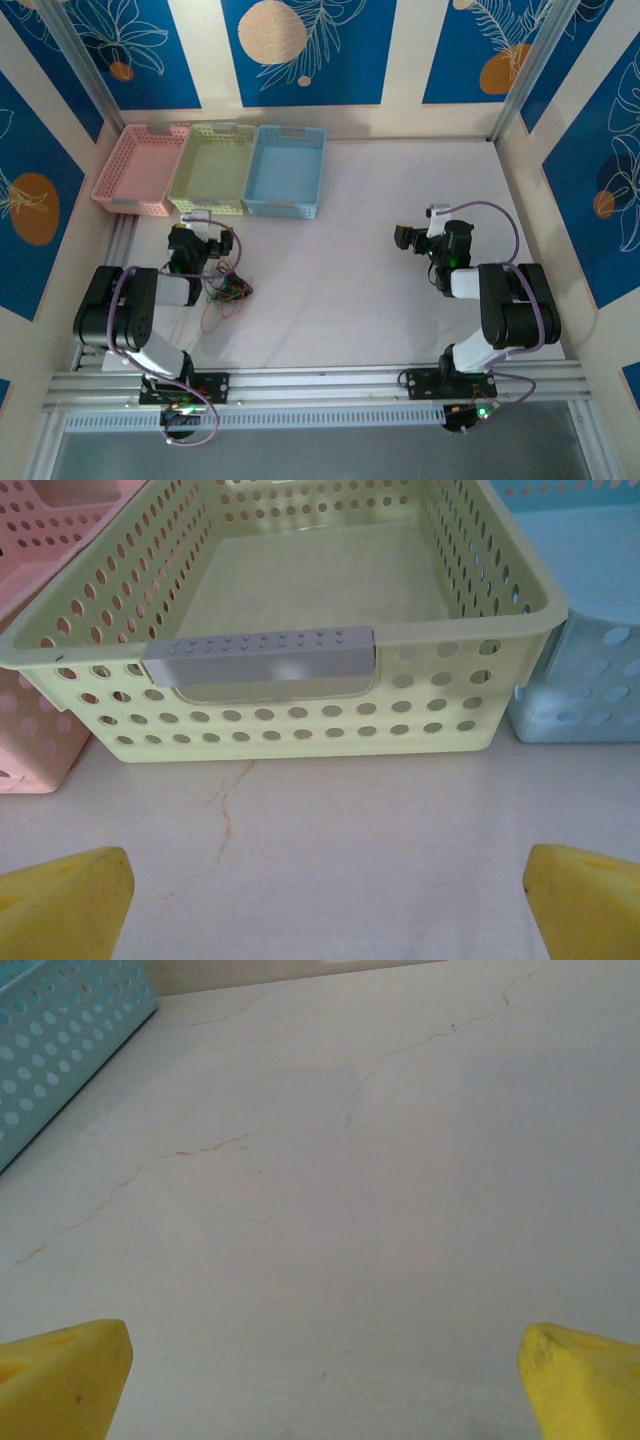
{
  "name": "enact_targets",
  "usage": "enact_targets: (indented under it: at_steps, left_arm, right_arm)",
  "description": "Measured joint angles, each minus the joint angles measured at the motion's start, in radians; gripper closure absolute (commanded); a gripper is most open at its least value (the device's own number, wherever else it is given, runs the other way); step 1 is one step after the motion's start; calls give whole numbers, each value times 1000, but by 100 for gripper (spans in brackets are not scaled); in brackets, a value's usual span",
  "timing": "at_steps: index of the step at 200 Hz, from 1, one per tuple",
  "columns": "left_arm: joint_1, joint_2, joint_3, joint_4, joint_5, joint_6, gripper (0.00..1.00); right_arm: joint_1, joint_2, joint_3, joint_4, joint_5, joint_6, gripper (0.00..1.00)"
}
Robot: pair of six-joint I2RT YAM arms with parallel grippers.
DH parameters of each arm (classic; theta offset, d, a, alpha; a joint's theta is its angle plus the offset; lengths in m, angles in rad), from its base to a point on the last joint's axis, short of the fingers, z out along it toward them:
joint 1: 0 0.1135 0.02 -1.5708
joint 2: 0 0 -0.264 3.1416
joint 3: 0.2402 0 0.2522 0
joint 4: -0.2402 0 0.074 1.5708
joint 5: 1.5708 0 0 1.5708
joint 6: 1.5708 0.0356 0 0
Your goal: Untangle the cables
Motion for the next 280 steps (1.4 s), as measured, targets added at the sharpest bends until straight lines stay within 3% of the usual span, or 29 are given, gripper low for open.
enact_targets:
  at_steps: [30,66,105,131,151,172,215,280]
  left_arm:
    - [-2,-22,-41,27,-49,-3,0]
    - [-100,-241,-91,-35,-157,29,0]
    - [-126,-566,-43,-272,-232,-124,0]
    - [-71,-587,135,-523,-200,-259,0]
    - [-3,-497,324,-668,-109,-323,4]
    - [75,-348,521,-786,-21,-361,8]
    - [171,56,938,-1024,48,-382,14]
    - [211,551,1509,-1338,87,-320,17]
  right_arm:
    - [0,0,0,0,1,0,1]
    - [51,-50,0,-42,85,-15,1]
    - [115,-271,59,-249,174,26,1]
    - [88,-377,117,-414,204,184,1]
    - [46,-424,164,-527,162,294,0]
    - [71,-475,185,-624,117,356,3]
    - [247,-562,227,-826,72,365,8]
    - [470,-623,277,-985,83,293,12]
